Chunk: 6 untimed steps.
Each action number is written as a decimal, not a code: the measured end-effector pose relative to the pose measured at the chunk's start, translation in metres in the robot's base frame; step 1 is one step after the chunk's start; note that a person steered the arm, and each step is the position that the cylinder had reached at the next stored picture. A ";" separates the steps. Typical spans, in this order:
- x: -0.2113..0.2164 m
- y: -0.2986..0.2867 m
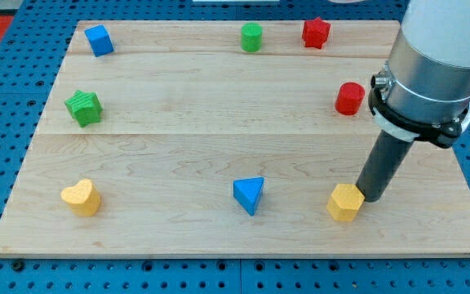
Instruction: Push the yellow hexagon below the blue triangle
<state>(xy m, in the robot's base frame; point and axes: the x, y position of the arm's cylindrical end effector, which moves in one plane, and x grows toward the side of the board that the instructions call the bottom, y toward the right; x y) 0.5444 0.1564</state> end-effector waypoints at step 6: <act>0.026 -0.156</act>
